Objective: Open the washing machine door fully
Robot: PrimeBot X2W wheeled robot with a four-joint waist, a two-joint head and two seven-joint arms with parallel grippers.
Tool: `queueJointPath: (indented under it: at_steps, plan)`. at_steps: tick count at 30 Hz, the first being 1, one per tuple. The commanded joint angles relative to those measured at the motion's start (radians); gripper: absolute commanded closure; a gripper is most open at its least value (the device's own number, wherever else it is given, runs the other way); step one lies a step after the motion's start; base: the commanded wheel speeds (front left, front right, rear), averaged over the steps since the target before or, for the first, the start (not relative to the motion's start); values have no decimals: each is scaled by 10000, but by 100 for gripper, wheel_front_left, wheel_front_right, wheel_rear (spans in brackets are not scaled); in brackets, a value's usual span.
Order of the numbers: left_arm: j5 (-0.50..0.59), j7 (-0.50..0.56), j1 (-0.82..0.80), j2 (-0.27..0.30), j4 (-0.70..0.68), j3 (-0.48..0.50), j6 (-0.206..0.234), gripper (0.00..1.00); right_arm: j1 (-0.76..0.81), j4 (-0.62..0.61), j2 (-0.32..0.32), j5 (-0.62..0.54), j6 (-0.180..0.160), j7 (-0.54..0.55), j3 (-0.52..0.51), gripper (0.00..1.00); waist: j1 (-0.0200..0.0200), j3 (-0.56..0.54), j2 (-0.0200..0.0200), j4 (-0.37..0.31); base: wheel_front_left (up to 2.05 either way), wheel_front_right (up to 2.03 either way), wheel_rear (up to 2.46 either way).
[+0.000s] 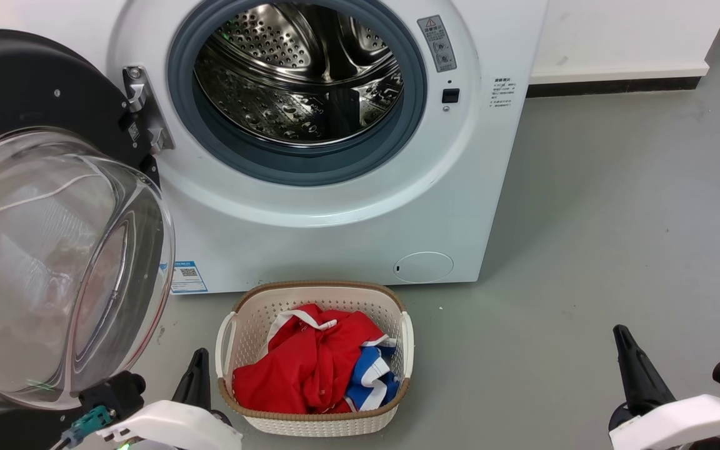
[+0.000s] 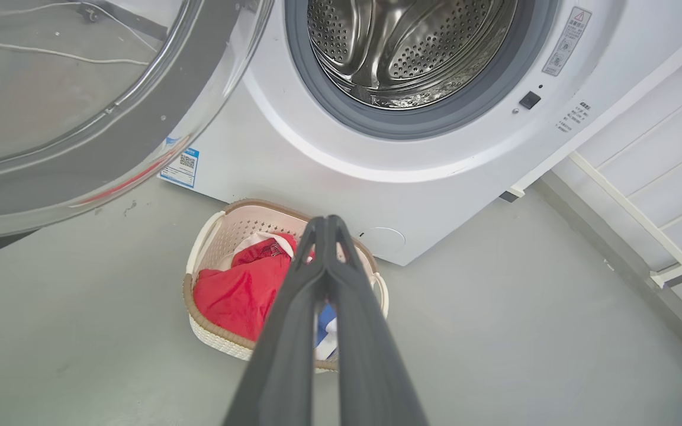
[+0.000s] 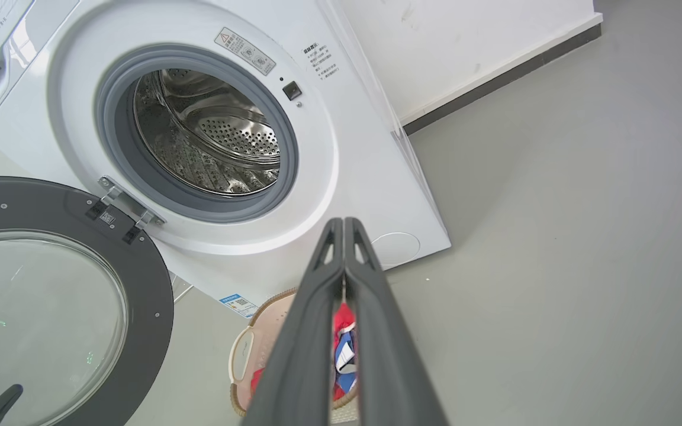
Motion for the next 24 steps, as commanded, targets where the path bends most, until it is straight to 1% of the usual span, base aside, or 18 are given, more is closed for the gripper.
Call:
queueJointPath:
  at_steps: [1, 24]
  plan:
    - [-267, 42, -302, 17, -75, 177, -101, 100, -311, -60, 0, 336, 0, 47, -30, 100, 0, 2, 0, 6, 0, 0, 0]
    - [-2899, 703, -602, -547, 211, 1232, -1101, 100, -809, 488, 29, 3515, 0, 330, -160, 100, 0, 39, 0, 125, 0, 0, 0]
